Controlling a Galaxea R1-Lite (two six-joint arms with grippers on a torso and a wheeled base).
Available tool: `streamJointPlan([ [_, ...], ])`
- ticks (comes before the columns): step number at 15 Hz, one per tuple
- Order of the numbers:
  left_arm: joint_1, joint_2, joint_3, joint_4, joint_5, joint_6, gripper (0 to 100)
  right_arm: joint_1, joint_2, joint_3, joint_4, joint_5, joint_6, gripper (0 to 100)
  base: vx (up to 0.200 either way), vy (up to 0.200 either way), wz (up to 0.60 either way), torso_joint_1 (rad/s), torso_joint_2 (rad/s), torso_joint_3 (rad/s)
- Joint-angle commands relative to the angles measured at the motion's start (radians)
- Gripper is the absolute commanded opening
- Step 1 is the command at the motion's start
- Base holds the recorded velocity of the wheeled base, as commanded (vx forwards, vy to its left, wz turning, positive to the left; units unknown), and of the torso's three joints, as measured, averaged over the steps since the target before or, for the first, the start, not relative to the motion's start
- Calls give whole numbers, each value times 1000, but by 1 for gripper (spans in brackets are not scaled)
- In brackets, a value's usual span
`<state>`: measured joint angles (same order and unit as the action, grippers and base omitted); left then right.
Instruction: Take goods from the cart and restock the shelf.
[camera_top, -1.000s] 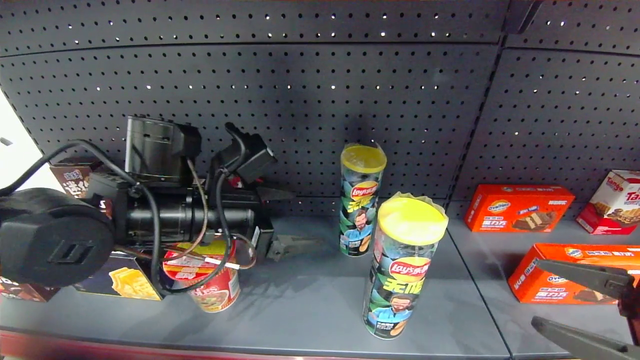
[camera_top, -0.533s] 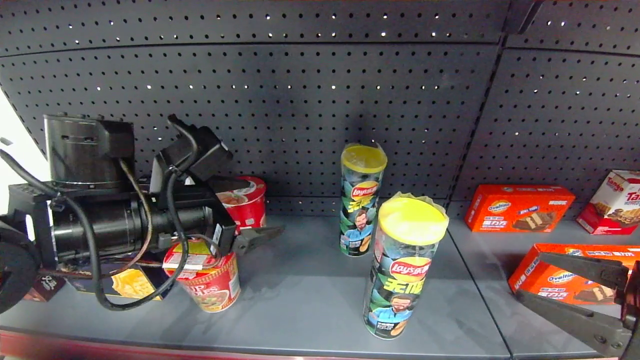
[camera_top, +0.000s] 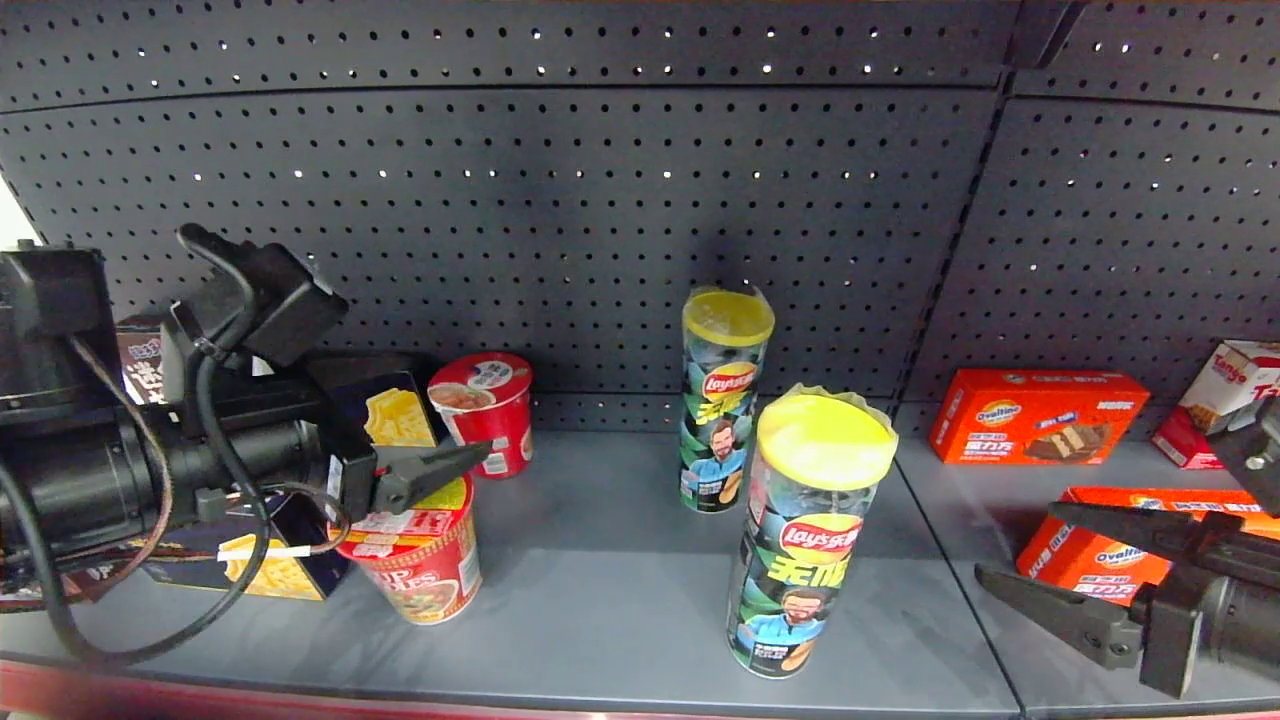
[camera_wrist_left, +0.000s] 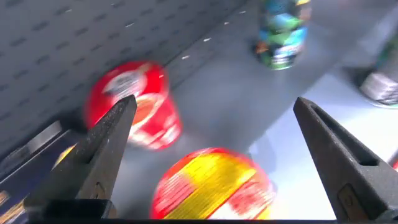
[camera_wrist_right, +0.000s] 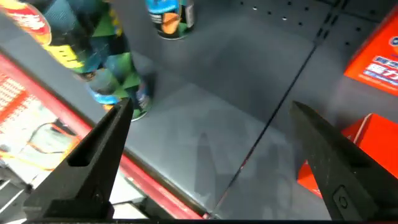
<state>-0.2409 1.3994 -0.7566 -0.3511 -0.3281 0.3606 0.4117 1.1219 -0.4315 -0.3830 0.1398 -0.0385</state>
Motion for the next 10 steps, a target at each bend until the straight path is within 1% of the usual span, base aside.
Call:
streamJointPlan([
  [1, 18, -16, 10, -5, 20, 3, 100, 19, 29, 17, 1, -26, 0, 100, 0, 0, 0, 0, 0, 0],
  [2, 18, -19, 26, -6, 43, 4, 100, 21, 35, 33, -2, -26, 0, 100, 0, 0, 0, 0, 0, 0],
  [4, 15, -26, 26, -3, 46, 4, 100, 18, 61, 36, 3, -40, -1, 100, 0, 0, 0, 0, 0, 0],
  [5, 15, -26, 22, 3, 46, 4, 100, 22, 70, 34, 4, -65, -4, 100, 0, 0, 0, 0, 0, 0],
  [6, 18, -23, 5, 4, 54, 1, 100, 42, 82, 34, 4, -106, -17, 100, 0, 0, 0, 0, 0, 0],
  [7, 20, -13, -12, -5, 78, 3, 100, 58, 85, 31, 3, -123, -18, 100, 0, 0, 0, 0, 0, 0],
  [8, 18, -11, -30, -5, 107, 0, 100, 64, 98, 31, -1, -129, -18, 100, 0, 0, 0, 0, 0, 0],
  [10, 20, -2, -53, -16, 116, 0, 100, 58, 107, 31, -7, -124, -18, 100, 0, 0, 0, 0, 0, 0],
])
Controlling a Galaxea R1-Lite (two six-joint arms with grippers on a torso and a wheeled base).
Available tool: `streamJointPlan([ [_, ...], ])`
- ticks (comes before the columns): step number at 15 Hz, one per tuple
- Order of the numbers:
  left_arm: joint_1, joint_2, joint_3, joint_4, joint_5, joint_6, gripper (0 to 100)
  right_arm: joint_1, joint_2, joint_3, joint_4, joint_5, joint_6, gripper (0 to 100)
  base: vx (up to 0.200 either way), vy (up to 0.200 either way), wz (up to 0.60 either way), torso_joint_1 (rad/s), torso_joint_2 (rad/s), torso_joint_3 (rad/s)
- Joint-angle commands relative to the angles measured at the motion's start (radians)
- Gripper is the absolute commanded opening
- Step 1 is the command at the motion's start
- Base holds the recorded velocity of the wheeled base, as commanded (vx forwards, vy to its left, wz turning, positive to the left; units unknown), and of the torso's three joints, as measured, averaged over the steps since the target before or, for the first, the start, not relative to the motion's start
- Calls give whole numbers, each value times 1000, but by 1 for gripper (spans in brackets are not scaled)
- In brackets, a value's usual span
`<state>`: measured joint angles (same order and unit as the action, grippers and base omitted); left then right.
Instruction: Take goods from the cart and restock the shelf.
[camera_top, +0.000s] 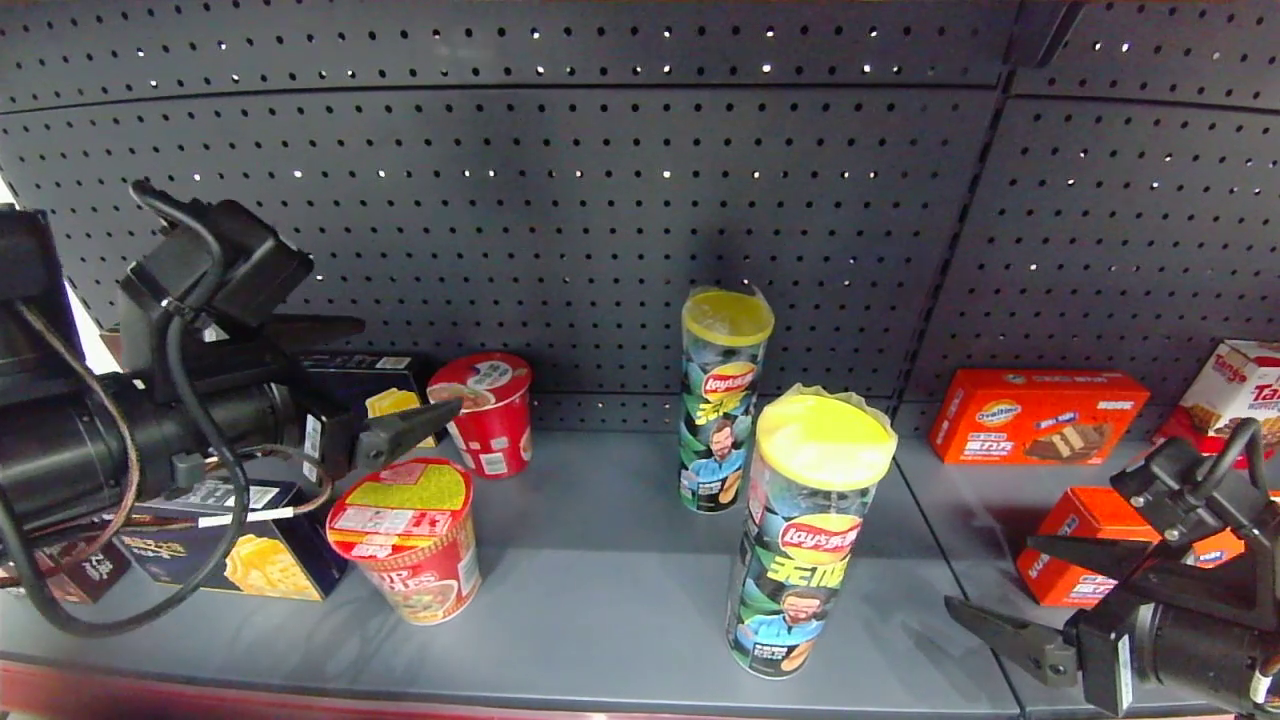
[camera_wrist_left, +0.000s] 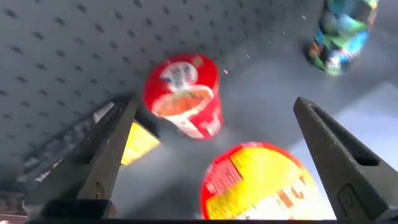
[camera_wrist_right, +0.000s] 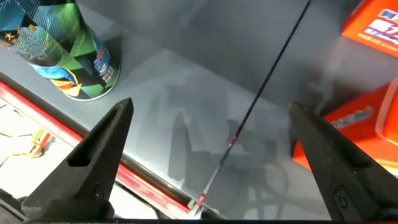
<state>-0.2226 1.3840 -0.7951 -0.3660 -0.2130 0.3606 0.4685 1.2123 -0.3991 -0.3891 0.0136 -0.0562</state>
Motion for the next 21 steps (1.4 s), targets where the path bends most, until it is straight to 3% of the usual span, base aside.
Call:
streamJointPlan([
  [1, 2, 12, 1, -37, 3, -2, 100, 1, 18, -1, -7, 3, -1, 100, 0, 0, 0, 0, 0, 0],
  [3, 0, 10, 76, -131, 1, 4, 100, 4, 39, -7, -7, -4, -1, 100, 0, 0, 0, 0, 0, 0],
  [5, -3, 4, 105, -133, 0, 18, 100, 5, 65, -13, -7, -11, -7, 100, 0, 0, 0, 0, 0, 0],
  [21, 6, 0, 82, -123, 1, 17, 100, 113, 245, -125, 1, -64, -53, 100, 0, 0, 0, 0, 0, 0],
])
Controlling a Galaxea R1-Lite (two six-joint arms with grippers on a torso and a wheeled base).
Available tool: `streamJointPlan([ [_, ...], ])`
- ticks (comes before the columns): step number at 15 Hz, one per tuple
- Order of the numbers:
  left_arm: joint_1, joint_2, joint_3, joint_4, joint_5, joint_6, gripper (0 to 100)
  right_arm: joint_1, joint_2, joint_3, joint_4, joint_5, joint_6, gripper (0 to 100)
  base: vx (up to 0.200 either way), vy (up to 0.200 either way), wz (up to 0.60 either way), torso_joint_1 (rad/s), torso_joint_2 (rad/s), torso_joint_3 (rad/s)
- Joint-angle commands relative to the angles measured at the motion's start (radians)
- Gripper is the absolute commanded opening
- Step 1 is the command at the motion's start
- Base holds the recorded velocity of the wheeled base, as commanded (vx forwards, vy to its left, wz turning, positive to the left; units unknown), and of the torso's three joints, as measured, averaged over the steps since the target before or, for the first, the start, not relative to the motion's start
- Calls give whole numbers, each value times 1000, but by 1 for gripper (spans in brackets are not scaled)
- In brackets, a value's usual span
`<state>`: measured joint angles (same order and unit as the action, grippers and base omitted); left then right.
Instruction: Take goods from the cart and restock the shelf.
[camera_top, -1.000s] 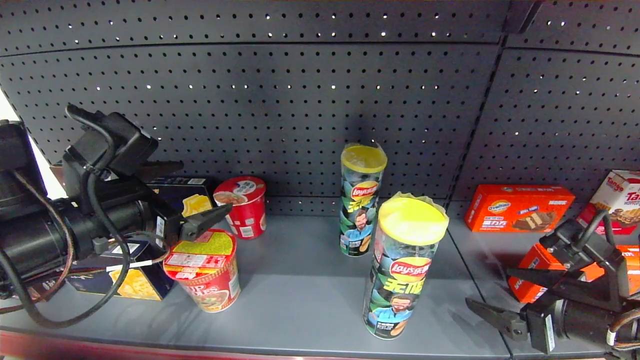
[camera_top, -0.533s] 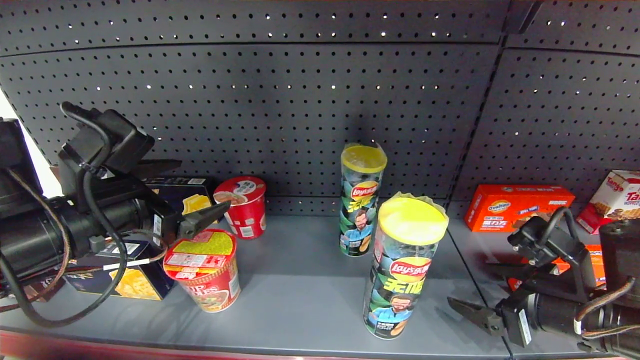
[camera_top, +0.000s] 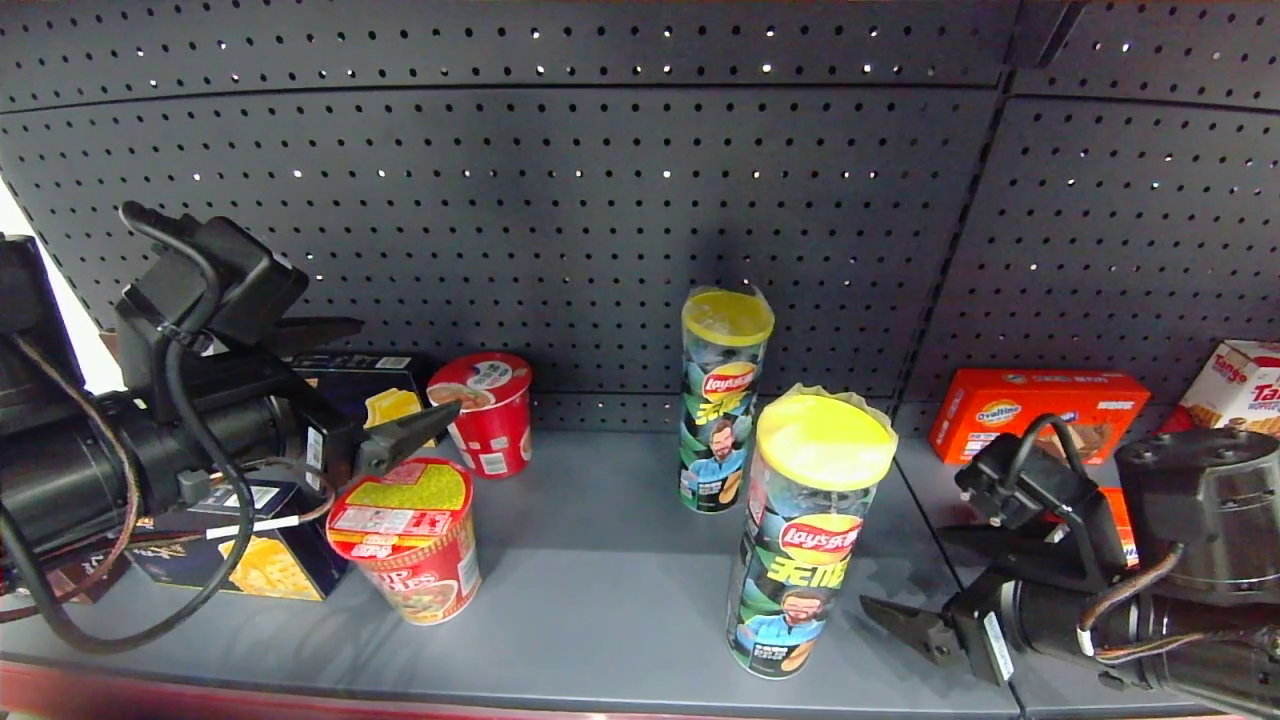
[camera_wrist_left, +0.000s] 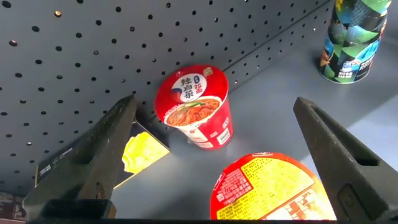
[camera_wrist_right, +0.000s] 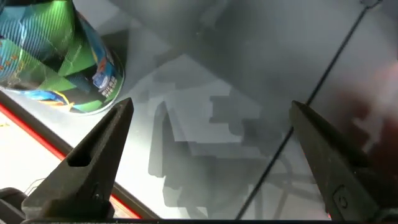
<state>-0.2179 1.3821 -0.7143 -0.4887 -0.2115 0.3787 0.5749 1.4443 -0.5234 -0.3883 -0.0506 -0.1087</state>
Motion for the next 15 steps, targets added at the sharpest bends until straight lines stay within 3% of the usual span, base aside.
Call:
streamJointPlan([
  [1, 9, 2, 1, -1, 0, 0, 100, 11, 24, -3, 0, -2, 0, 100, 0, 0, 0, 0, 0, 0],
  [15, 12, 3, 6, -2, -2, 0, 100, 54, 120, -92, -6, -11, 0, 100, 0, 0, 0, 0, 0, 0],
])
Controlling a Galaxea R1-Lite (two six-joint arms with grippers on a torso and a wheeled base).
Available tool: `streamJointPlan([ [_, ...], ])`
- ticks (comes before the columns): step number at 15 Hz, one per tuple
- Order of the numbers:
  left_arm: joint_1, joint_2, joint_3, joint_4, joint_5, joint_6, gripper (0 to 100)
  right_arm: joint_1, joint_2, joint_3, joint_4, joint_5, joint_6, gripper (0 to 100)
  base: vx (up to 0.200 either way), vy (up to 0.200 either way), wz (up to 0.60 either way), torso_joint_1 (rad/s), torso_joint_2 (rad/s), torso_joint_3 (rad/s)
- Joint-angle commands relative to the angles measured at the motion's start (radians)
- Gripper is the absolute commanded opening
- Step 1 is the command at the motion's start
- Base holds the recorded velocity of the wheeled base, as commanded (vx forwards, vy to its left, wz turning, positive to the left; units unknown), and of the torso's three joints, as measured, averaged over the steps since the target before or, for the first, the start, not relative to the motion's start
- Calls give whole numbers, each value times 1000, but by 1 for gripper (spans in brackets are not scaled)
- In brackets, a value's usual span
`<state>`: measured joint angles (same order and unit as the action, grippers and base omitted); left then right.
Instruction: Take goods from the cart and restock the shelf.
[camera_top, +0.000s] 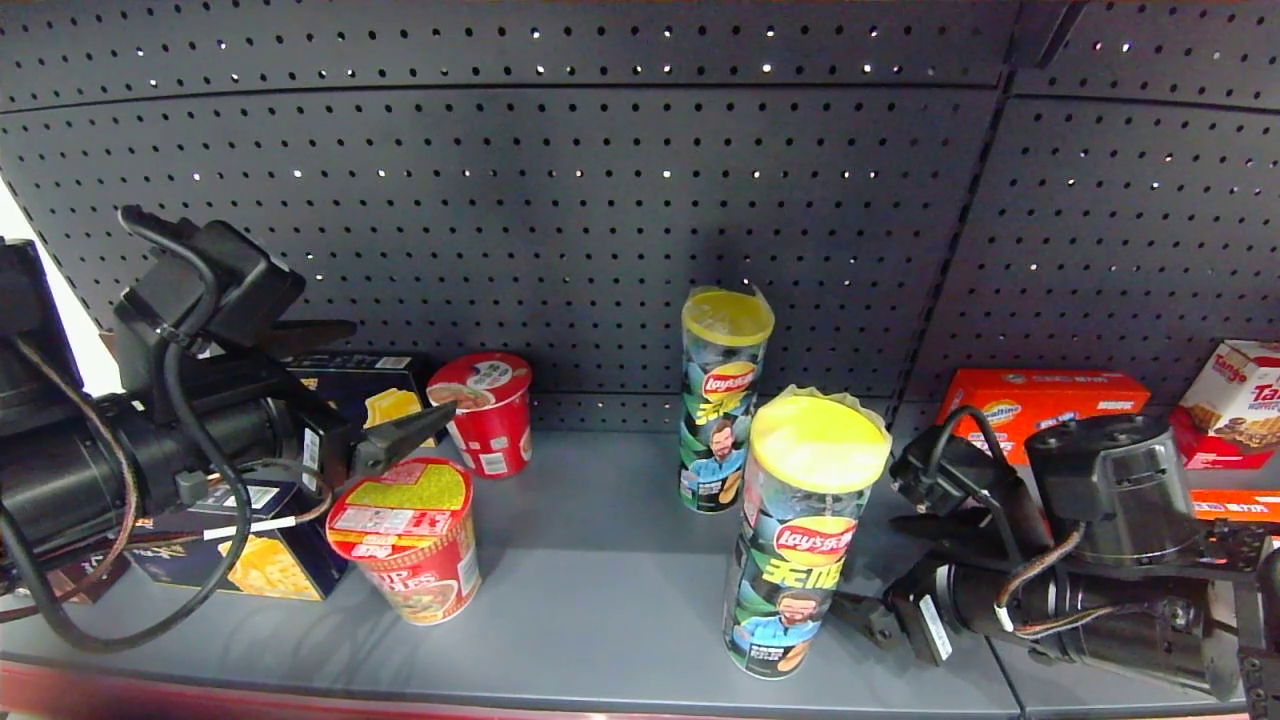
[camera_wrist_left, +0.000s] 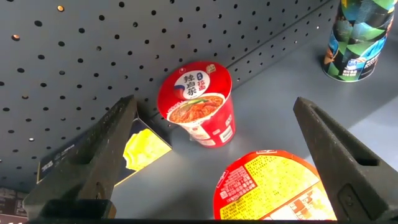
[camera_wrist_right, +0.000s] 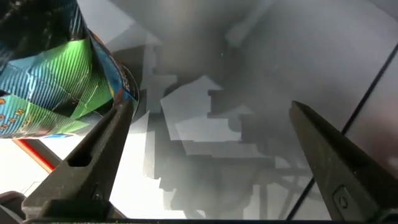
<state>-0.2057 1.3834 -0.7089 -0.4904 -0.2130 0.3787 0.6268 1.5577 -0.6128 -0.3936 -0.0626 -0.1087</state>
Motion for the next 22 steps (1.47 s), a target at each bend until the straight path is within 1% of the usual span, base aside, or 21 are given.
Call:
streamJointPlan([
  [1, 0, 2, 2, 0, 0, 0, 100, 4, 12, -5, -1, 1, 0, 100, 0, 0, 0, 0, 0, 0],
  [8, 0, 2, 2, -4, 0, 0, 100, 31, 45, -50, -1, 0, 0, 100, 0, 0, 0, 0, 0, 0],
  [22, 0, 3, 2, -5, 0, 0, 100, 79, 53, -58, -2, 3, 1, 100, 0, 0, 0, 0, 0, 0],
])
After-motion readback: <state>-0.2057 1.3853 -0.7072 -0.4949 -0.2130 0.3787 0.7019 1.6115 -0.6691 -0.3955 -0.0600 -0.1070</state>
